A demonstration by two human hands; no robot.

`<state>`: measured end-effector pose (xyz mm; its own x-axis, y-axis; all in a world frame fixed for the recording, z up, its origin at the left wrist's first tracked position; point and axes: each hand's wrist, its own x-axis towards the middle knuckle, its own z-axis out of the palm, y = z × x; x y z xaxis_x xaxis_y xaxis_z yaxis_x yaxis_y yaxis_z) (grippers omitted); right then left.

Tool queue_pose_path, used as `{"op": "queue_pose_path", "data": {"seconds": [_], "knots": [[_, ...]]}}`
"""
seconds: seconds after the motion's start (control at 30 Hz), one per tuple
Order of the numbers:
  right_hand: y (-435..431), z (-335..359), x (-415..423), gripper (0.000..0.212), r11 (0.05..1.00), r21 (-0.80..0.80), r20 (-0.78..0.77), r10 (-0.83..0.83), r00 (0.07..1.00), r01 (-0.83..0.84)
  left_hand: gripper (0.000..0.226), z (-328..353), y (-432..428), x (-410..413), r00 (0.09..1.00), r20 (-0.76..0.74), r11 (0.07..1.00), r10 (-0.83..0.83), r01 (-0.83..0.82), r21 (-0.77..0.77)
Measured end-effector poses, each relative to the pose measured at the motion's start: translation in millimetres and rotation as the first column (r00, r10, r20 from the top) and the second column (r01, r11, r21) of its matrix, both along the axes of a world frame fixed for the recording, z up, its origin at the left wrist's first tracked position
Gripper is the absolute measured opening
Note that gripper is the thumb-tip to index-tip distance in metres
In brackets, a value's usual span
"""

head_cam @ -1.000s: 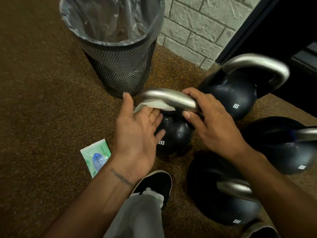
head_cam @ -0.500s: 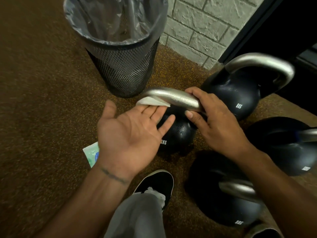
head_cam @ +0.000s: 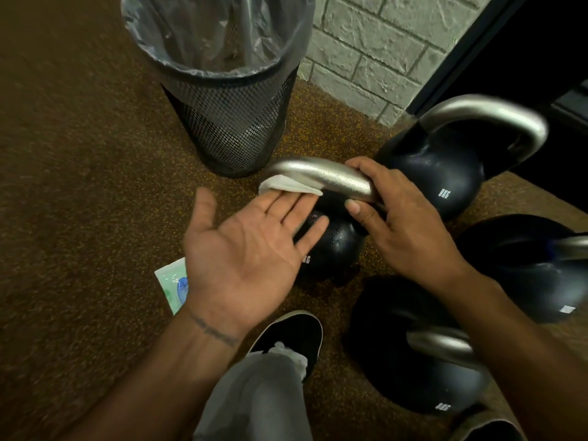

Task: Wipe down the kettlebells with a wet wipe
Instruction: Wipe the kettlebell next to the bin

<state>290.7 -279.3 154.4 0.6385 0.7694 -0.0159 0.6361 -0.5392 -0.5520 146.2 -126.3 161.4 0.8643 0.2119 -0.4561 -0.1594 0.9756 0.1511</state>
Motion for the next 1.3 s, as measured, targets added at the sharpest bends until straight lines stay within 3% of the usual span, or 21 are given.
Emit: {"op": "queue_pose_path", "data": {"seconds": [0.23, 0.43, 0.5, 0.63, 0.73, 0.8, 0.87, 0.93, 1.03, 1.1, 1.23, 1.3], "knots": [[-1, 0, -1, 0.048, 1.000, 0.004, -0.002, -0.010, 1.000, 0.010, 0.096, 1, -3, 13, 0.998, -0.060, 0.997, -0.021, 0.026, 0.070], [-1, -4, -1, 0.047, 1.000, 0.003, -0.002, -0.023, 1.000, 0.023, 0.089, 20, 9, 8, 0.977, -0.205, 0.925, -0.053, 0.126, 0.359], [0, -6, -1, 0.047, 1.000, 0.014, 0.007, -0.024, 1.000, 0.024, 0.087, 20, 12, 14, 0.956, -0.268, 0.834, -0.117, 0.241, 0.497], [-1, -7, -1, 0.047, 0.999, 0.016, 0.007, -0.030, 1.000, 0.030, 0.065, 12, 0, 14, 0.898, -0.428, 0.547, -0.107, 0.412, 0.729], [0, -6, -1, 0.049, 1.000, 0.017, 0.000, -0.025, 1.000, 0.025, 0.083, 0, -4, 11, 0.876, -0.475, 0.391, -0.077, 0.465, 0.794], [0, -6, 0, 0.049, 1.000, 0.016, 0.000, -0.023, 1.000, 0.023, 0.091, -7, 2, 11, 0.875, -0.481, 0.222, -0.058, 0.481, 0.848], [0, -7, 0, 0.049, 1.000, 0.018, 0.000, -0.022, 1.000, 0.022, 0.079, -12, 17, 12, 0.889, -0.458, 0.005, -0.009, 0.458, 0.889], [0, -8, 0, 0.049, 1.000, 0.014, -0.004, -0.026, 1.000, 0.026, 0.070, -8, 41, 18, 0.901, -0.433, -0.144, -0.017, 0.427, 0.893], [0, -6, -1, 0.050, 1.000, 0.009, -0.013, -0.025, 1.000, 0.026, 0.072, -1, 82, 32, 0.864, -0.480, -0.219, -0.151, 0.444, 0.869], [-1, -4, 0, 0.051, 1.000, 0.001, -0.014, -0.020, 1.000, 0.020, 0.075, 4, 93, 47, 0.804, -0.548, -0.206, -0.232, 0.510, 0.835], [-2, -1, 3, 0.051, 1.000, -0.026, -0.034, -0.011, 0.999, 0.010, 0.089, 12, 87, 85, 0.665, -0.693, -0.316, -0.280, 0.618, 0.720], [-2, 1, 4, 0.051, 0.999, -0.039, -0.041, -0.004, 0.999, 0.003, 0.094, 13, 85, 88, 0.650, -0.686, -0.320, -0.328, 0.606, 0.728]]}}
